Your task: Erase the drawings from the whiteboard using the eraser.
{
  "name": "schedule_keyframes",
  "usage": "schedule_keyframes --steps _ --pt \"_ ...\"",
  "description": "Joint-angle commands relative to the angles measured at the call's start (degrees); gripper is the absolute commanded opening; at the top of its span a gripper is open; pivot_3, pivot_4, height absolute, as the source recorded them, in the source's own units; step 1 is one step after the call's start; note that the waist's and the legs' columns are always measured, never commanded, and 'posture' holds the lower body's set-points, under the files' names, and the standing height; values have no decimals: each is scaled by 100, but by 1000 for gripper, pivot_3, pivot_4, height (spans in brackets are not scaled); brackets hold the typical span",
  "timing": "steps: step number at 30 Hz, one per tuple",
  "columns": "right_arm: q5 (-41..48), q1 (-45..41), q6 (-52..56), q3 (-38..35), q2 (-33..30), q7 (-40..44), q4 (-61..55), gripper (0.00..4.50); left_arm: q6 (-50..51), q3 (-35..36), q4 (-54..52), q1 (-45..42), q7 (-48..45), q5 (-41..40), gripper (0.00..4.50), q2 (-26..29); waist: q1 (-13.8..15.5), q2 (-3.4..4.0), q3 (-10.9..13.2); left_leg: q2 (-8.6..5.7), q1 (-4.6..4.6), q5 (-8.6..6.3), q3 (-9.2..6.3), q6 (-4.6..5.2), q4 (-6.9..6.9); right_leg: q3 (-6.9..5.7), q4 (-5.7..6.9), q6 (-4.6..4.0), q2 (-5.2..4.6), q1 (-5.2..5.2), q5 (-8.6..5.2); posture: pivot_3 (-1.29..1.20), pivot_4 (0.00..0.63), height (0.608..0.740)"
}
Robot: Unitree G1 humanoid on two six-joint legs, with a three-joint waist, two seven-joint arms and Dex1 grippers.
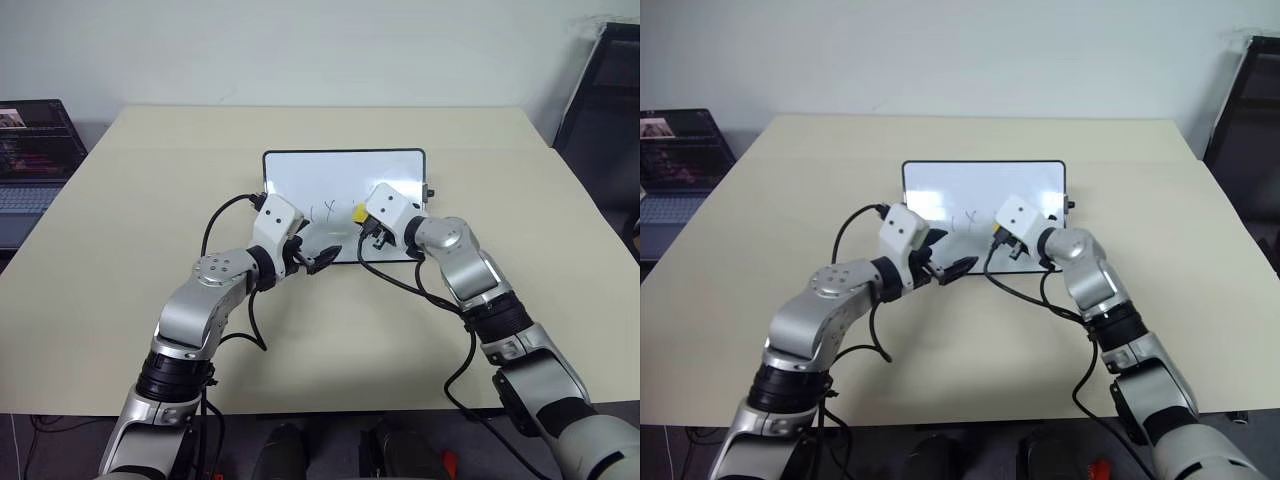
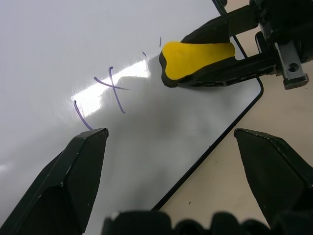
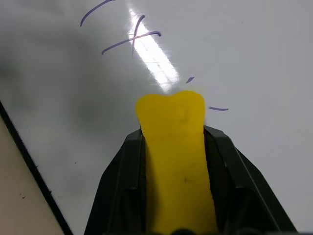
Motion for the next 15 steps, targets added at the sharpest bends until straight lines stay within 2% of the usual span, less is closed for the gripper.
schedule_keyframes --steps 1,7,15 --pt "-162 -319 -359 -217 0 -635 211 1248 -82 22 -96 -40 -40 2 4500 -9 -2 0 1 0 -1 0 0 0 0 0 0 0 0 0 0 0 150 740" --pt "-126 -185 -275 -112 -98 -501 251 1248 -79 20 -106 -20 -38 12 4500 -18 5 0 1 0 -6 0 0 0 -4 -1 -10 0 0 -2 0 0 150 740" --pt "-112 276 325 234 -428 445 -304 1246 -95 38 -110 9 -47 8 4500 -16 11 0 0 -1 -1 0 -2 0 -2 -2 -10 0 0 4 0 0 150 740"
